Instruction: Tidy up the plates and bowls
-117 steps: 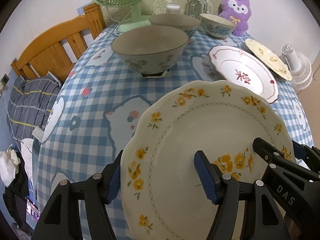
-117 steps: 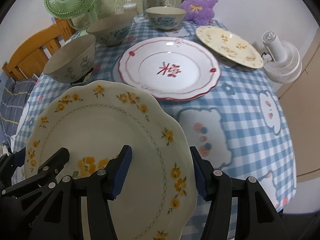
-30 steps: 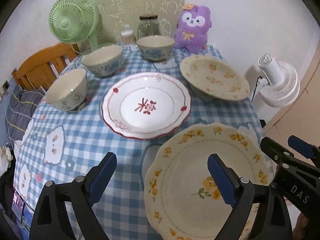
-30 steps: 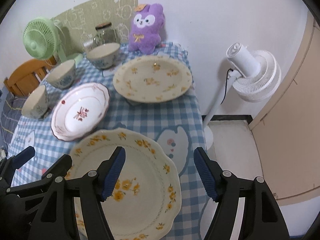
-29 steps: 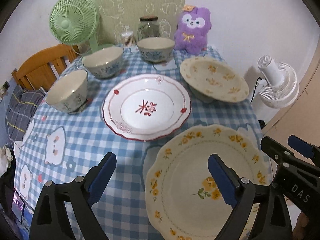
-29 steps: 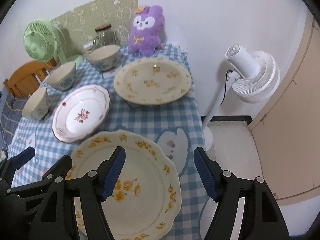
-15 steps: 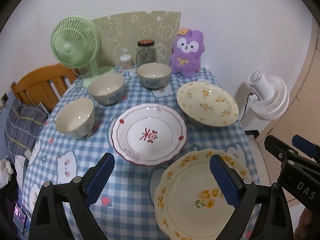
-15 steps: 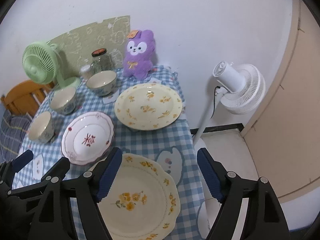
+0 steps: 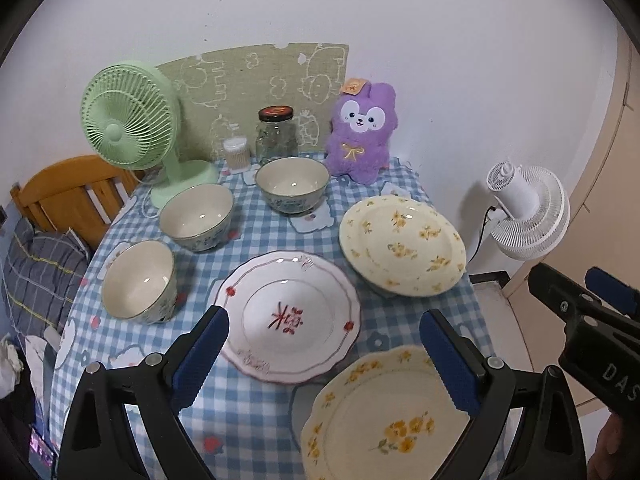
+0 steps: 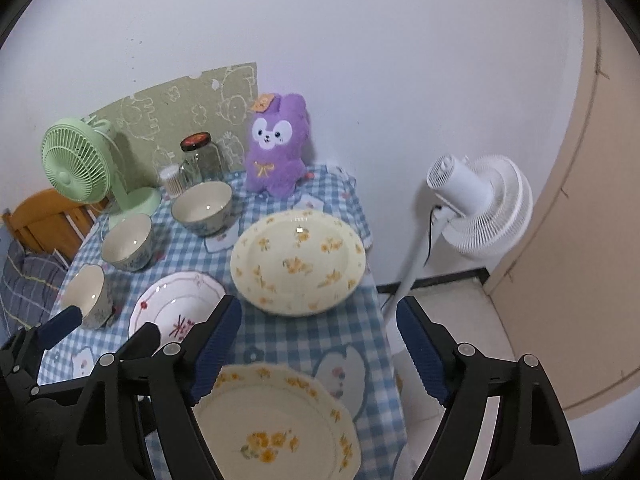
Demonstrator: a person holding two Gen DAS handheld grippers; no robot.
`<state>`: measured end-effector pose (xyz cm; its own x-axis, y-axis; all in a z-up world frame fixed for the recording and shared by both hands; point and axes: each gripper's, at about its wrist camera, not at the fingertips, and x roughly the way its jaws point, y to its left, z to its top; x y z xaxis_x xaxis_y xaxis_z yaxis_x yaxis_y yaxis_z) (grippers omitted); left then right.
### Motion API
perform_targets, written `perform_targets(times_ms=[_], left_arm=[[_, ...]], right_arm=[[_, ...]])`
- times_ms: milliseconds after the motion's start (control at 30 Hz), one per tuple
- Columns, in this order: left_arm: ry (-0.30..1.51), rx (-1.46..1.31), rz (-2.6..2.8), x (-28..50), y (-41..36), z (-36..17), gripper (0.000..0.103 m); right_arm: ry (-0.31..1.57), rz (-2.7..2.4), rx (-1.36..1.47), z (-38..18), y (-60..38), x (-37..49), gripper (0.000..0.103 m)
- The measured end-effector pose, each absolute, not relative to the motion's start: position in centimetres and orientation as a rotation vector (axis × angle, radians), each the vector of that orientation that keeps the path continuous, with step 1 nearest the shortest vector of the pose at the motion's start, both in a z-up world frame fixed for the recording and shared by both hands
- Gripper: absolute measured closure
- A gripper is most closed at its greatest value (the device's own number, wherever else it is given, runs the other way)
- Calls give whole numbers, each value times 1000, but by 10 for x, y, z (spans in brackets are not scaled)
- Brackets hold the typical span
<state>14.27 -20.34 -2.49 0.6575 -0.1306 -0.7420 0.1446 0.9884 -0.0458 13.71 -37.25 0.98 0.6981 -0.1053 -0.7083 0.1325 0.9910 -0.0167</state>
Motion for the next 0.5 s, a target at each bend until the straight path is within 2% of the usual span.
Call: perform_targets(times_ms=[500], left_arm=[[841,-5,-73,221,-249,-30,5]], right_arm=[[824,-43,22,-8,-411,241,21]])
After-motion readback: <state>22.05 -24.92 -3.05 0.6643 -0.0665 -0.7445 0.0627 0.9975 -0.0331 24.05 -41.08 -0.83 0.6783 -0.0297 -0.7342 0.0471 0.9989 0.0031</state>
